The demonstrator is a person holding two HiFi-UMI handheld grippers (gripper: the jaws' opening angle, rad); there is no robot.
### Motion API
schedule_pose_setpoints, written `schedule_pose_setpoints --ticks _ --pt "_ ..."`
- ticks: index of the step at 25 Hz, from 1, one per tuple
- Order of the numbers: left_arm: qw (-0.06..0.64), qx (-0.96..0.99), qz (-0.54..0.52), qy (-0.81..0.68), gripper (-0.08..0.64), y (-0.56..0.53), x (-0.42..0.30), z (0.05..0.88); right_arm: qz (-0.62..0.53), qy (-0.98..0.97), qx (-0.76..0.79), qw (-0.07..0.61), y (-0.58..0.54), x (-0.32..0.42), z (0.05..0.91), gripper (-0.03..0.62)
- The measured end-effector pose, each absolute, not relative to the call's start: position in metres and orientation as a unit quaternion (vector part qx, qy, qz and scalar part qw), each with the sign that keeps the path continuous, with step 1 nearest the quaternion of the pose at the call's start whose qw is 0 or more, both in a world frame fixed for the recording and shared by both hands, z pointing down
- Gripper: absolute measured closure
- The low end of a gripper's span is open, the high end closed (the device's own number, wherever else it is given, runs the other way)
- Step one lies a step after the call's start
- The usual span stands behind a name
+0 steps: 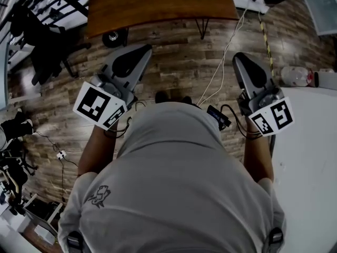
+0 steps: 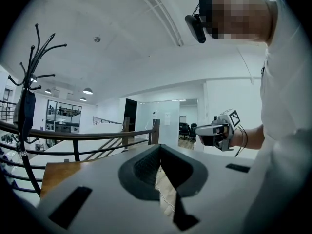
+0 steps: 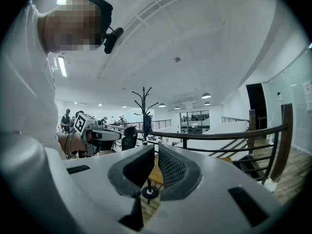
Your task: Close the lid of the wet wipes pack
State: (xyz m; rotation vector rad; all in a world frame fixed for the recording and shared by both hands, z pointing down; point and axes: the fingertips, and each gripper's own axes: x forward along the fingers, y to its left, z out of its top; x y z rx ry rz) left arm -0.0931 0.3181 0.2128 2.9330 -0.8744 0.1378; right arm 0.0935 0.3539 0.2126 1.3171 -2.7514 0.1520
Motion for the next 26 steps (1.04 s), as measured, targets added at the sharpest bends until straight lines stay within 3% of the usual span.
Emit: schedule_pose_setpoints --ticks 11,26 --pt "0.049 0.960 0.051 -0.271 0.546 0.317 -0.072 0.221 0.061 -0.889 0.451 0.048 0.359 0.126 0.220 0.545" --pt "0.053 0.962 0.041 -0.264 0.546 0.311 -0.098 0.225 0.058 -0.888 0.454 0.046 0.352 0.093 0.221 0.545"
